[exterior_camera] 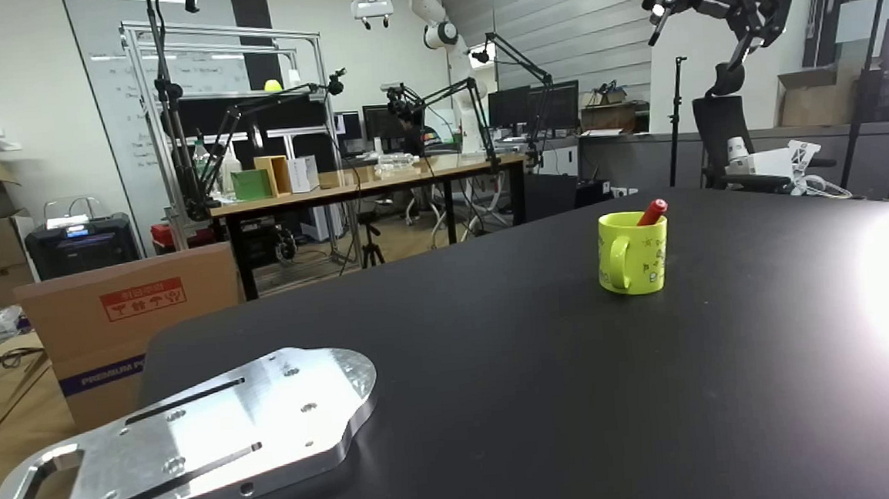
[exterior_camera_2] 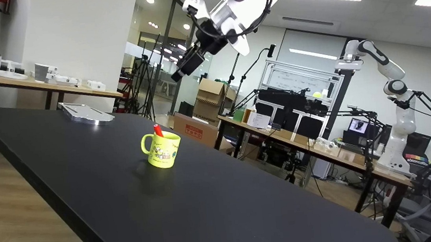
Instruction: Put the marker on the table
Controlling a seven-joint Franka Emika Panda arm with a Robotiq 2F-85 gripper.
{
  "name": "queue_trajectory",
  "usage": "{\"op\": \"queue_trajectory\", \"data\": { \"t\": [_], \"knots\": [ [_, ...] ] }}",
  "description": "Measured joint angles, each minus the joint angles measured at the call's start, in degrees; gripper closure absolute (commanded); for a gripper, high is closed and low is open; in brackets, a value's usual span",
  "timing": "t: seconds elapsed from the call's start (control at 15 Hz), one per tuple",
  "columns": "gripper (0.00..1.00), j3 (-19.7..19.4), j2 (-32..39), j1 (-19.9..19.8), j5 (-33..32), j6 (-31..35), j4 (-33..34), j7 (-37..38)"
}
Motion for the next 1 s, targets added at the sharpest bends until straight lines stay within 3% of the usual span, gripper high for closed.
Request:
{"op": "queue_trajectory", "data": {
  "t": [0.4, 1.0],
  "knots": [
    [0.0, -0.1, 8.9, -2.6, 4.8, -8.5, 8.1, -2.5],
    [0.0, -0.1, 17.1, -2.7, 5.1, -9.6, 11.5, -2.5]
  ]
}}
